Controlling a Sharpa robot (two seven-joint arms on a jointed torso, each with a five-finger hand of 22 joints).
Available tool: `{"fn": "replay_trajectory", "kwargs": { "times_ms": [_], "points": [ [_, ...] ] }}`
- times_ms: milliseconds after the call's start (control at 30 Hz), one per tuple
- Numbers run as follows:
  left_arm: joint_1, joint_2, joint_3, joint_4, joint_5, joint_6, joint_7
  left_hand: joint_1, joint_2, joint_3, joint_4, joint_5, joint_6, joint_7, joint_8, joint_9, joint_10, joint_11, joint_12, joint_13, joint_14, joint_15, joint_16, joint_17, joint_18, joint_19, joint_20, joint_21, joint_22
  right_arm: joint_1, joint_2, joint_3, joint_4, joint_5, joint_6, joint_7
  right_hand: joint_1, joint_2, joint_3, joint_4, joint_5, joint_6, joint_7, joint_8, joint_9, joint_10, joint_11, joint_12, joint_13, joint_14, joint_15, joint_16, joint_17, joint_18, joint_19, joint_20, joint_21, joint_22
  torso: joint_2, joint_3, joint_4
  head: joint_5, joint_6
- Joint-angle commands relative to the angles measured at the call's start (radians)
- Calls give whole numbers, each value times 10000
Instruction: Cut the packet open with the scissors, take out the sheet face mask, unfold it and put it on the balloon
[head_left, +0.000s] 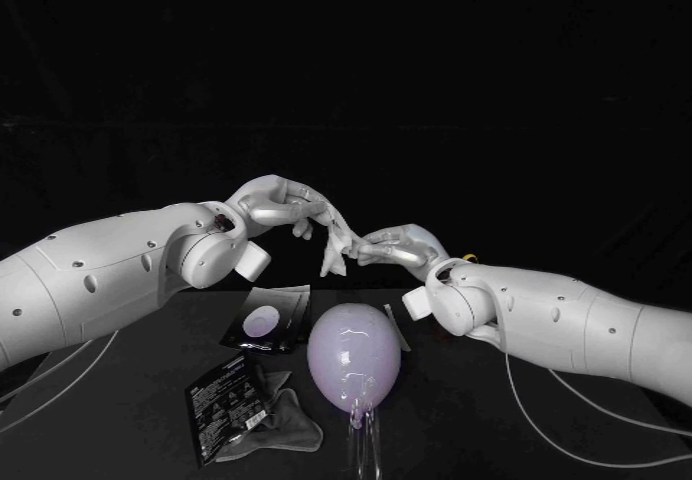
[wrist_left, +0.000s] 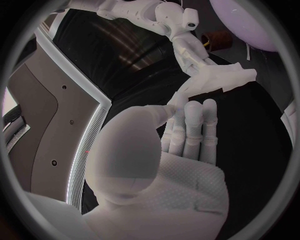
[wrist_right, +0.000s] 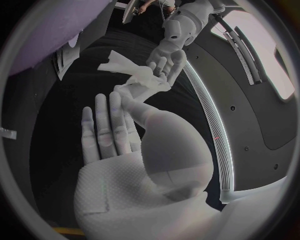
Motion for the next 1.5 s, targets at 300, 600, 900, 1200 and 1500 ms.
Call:
{"fn": "replay_trajectory", "kwargs": {
  "times_ms": [300, 600, 900, 1200, 1500],
  "points": [
    [-61, -169, -49, -116, -30, -606, -223, 93, 25, 53, -20, 50, 17, 52, 34, 1443, 69, -24, -55, 17, 65, 9, 66, -8, 124, 7, -68, 69, 18, 1320, -249, 30, 208, -3359, 616, -2501, 2, -102, 193, -66, -34, -42, -70, 293, 453, 269, -61, -125, 3, 66, -59, 151, 186, 106, 378, -72, 169, 15, -15, -10, 2, 75, 78],
    [-161, -152, -113, -302, 28, -914, -242, 82, 45, 57, 4, 49, 20, 55, 34, 1453, 73, -20, -55, 23, 33, 11, 57, -83, 123, 15, -73, 84, 25, 2161, -181, 32, 379, -6532, 1179, -4349, -29, -181, 295, -161, -36, -53, -106, 458, 592, 430, -109, -193, 20, 113, -122, 266, 333, 101, 707, -156, 347, 94, 8, -13, 7, 104, 137],
    [-216, -115, -134, -558, 87, -1185, -205, 76, 61, 62, 21, 51, 15, 57, 29, 1458, 68, -17, -59, 26, 31, 13, 63, -99, 123, 20, -76, 92, 29, 2641, -86, 61, 409, -9141, 1093, -5389, -87, -257, 305, -200, -34, -26, -156, 571, 678, 593, -167, -224, 47, 250, -204, 388, 455, 91, 925, -229, 481, 171, 6, -5, 8, 116, 134],
    [-230, -100, -147, -710, 54, -1301, -186, 77, 52, 59, 32, 50, -15, 64, 9, 1459, 57, -15, -65, 32, 36, 15, 80, -114, 124, 29, -82, 105, 34, 2919, -101, 101, 490, -10066, 1067, -5899, -87, -293, 319, -235, -34, -1, -183, 616, 709, 672, -199, -234, 64, 324, -249, 443, 509, 90, 1007, -263, 536, 207, 7, -4, 4, 125, 141],
    [-235, -24, -152, -784, 43, -1337, -158, 82, 38, 55, 35, 50, -35, 69, -7, 1458, 45, -11, -70, 35, 9, 17, 69, -173, 124, 34, -86, 114, 38, 3047, -47, 128, 546, -10422, 935, -6175, -86, -314, 330, -254, -34, 14, -194, 636, 723, 711, -214, -243, 73, 359, -270, 467, 537, 89, 1047, -282, 565, 227, 14, -1, 6, 118, 142]
  ]
}}
